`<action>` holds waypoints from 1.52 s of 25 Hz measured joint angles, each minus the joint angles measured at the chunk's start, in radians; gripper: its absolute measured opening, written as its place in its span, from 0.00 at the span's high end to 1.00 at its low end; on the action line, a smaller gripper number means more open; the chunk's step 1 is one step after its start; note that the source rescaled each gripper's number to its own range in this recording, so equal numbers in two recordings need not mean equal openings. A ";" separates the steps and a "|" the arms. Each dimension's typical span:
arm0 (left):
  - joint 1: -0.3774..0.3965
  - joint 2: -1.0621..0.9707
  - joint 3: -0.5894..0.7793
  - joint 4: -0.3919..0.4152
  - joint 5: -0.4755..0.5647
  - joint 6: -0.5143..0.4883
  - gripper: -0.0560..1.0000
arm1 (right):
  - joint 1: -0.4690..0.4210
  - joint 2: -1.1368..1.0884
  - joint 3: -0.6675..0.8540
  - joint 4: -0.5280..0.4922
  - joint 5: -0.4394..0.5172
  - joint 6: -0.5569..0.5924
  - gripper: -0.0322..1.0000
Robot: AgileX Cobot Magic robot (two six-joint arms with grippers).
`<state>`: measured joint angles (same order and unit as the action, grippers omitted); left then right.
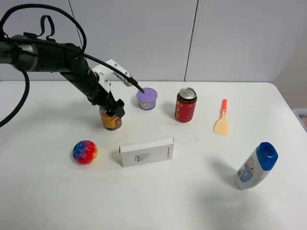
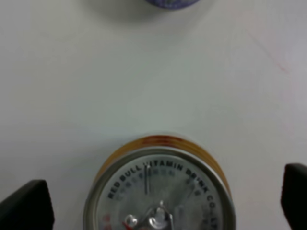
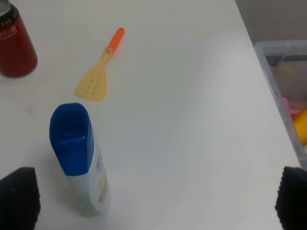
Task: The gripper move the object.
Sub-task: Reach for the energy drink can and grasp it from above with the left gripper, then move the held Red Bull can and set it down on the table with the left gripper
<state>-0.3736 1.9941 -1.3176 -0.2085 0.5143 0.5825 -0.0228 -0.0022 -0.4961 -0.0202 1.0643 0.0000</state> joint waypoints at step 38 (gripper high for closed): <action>-0.121 -0.195 -0.063 0.086 0.124 -0.003 0.93 | 0.000 0.000 0.000 0.000 0.000 0.000 0.00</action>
<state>-0.4947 1.7994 -1.3807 -0.1227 0.6384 0.5799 -0.0228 -0.0022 -0.4961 -0.0202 1.0643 0.0000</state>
